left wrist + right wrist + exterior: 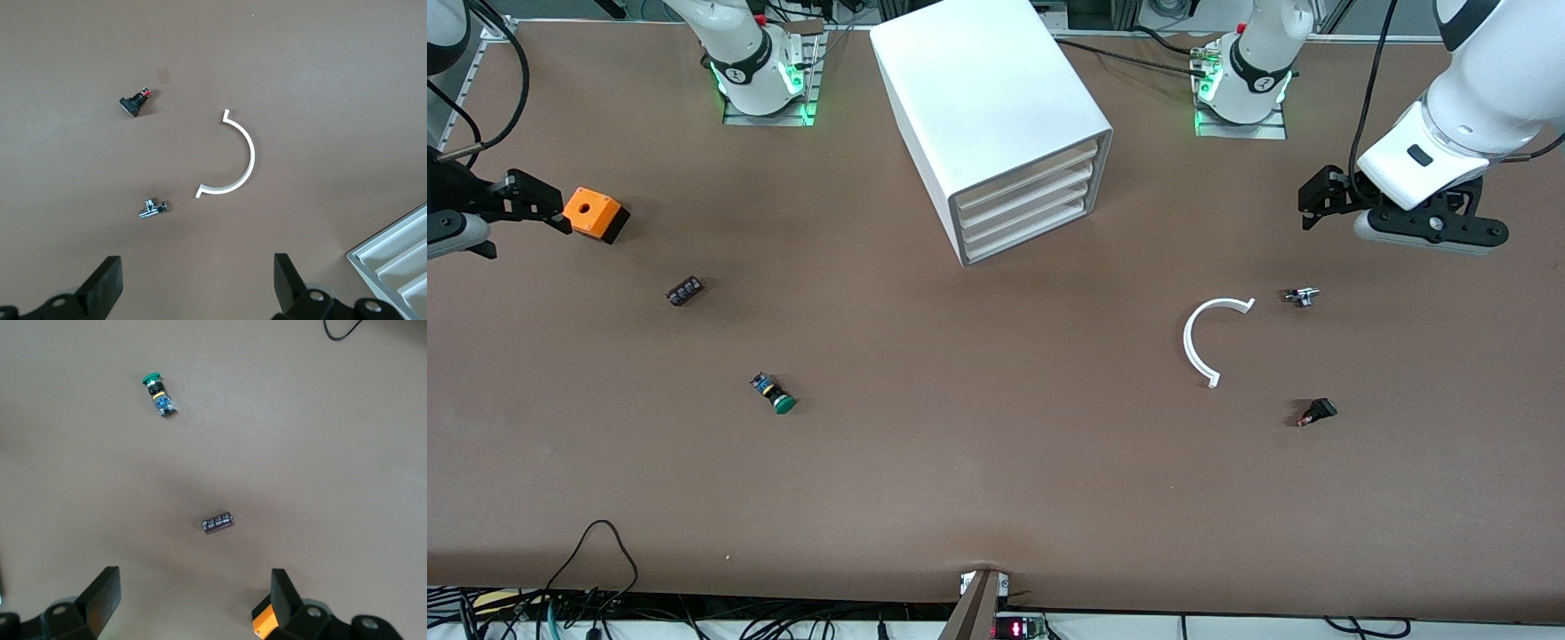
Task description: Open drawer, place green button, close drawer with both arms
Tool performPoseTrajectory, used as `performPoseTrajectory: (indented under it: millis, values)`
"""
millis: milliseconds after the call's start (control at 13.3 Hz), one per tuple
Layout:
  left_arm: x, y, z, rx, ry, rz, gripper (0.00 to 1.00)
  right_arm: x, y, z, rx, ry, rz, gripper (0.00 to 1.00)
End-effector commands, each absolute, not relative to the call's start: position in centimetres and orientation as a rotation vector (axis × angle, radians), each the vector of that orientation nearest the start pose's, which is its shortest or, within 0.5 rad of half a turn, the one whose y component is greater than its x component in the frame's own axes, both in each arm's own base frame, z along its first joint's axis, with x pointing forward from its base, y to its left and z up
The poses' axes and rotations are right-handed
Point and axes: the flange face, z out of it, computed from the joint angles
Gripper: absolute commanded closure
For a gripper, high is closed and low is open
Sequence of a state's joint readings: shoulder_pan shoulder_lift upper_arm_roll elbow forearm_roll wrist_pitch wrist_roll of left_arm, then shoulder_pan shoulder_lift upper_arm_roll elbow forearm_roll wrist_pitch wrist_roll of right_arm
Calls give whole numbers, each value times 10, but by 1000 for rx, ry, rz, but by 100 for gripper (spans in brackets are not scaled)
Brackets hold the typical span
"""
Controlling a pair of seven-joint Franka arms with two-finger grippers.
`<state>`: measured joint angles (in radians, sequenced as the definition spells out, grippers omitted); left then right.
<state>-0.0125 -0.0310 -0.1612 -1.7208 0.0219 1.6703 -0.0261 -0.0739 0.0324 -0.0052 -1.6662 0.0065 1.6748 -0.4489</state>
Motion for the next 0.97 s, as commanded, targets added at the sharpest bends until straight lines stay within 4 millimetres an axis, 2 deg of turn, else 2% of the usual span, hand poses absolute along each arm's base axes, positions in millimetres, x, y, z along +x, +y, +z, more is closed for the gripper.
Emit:
performPoseTrajectory:
  millis: [0, 375, 599, 749, 899]
  values:
    - [546, -96, 584, -3088, 236, 24, 0, 566, -44, 577, -3064, -585, 35, 0]
    - [545, -100, 584, -3087, 245, 24, 0, 568, -44, 575, -3065, -582, 25, 0]
    - [546, -100, 582, -3093, 205, 31, 0, 577, -44, 554, -3057, -580, 71, 0]
    - [546, -101, 581, -3098, 200, 36, 0, 589, -45, 548, -3063, -580, 34, 0]
    - [546, -100, 580, -3098, 200, 41, 0, 604, -34, 516, -3048, -606, 85, 0]
